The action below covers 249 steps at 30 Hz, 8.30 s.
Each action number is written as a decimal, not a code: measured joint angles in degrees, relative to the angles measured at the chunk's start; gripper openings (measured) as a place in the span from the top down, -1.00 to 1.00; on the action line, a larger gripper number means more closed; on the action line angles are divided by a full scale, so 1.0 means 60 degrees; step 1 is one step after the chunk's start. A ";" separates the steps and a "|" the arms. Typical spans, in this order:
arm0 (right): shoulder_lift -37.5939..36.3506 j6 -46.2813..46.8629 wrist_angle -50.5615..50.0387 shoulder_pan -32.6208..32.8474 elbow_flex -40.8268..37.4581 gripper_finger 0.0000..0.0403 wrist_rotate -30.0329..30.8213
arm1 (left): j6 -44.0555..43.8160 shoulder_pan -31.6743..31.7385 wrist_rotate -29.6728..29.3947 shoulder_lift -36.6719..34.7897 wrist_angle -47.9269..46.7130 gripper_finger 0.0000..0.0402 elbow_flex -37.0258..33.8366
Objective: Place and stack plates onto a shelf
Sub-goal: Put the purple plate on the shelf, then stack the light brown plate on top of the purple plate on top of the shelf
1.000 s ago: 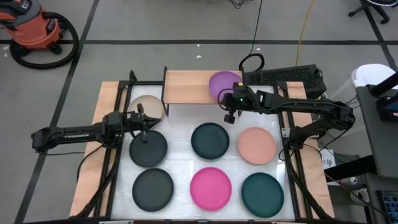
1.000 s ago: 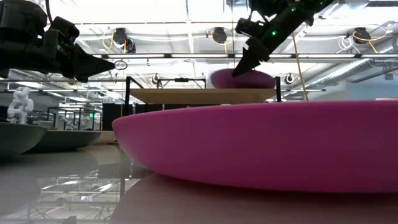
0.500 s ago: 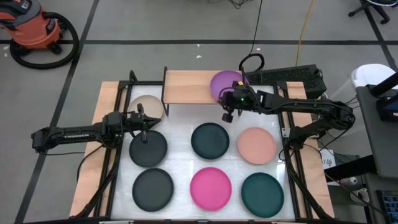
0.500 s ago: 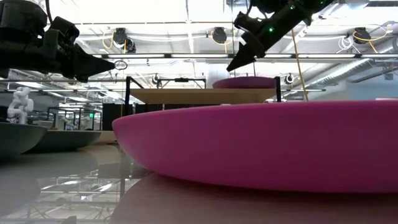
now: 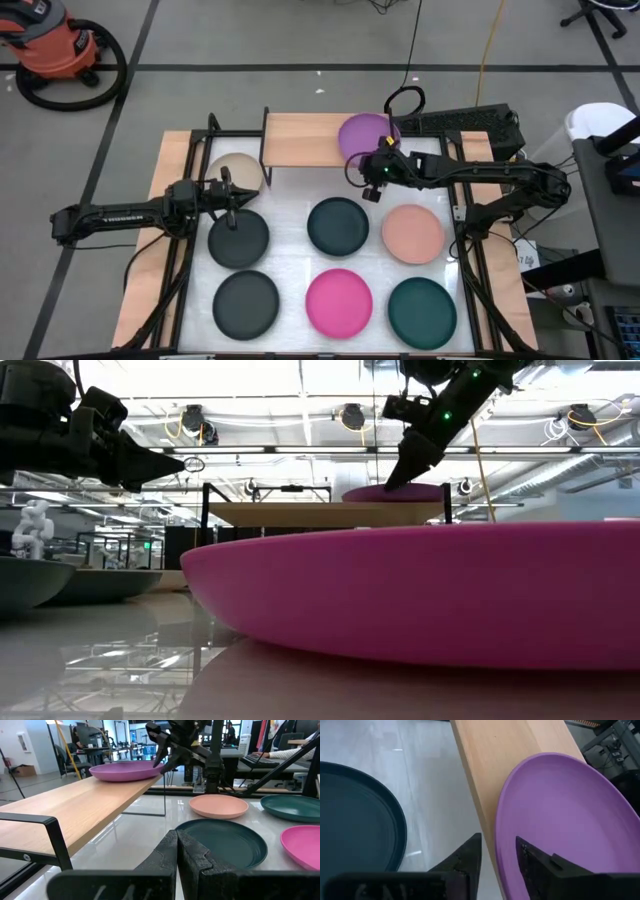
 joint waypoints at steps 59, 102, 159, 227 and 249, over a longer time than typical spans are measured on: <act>-0.0113 -0.0553 0.2444 -0.0382 0.0000 0.56 -0.2066 | -0.0002 -0.0002 -0.0003 -0.0004 0.0003 0.97 0.0000; -0.0862 -0.0241 0.5782 0.4232 -0.1945 0.57 -0.0547 | -0.0019 -0.0003 0.0000 0.0000 0.0001 0.97 0.0000; -0.1570 0.1039 0.7344 0.5409 -0.2845 0.57 -0.0547 | -0.0920 -0.1246 -0.3023 0.5659 -1.0495 0.65 0.6477; -0.1570 0.0896 0.9081 0.5398 -0.3552 0.57 -0.0469 | 0.0671 0.0169 -0.4783 0.5453 -1.0409 0.95 1.0523; -0.4223 0.0520 0.7723 0.6455 -0.3552 0.57 -0.0539 | 0.6682 -0.0352 -0.1913 1.2382 -0.6735 0.88 1.3648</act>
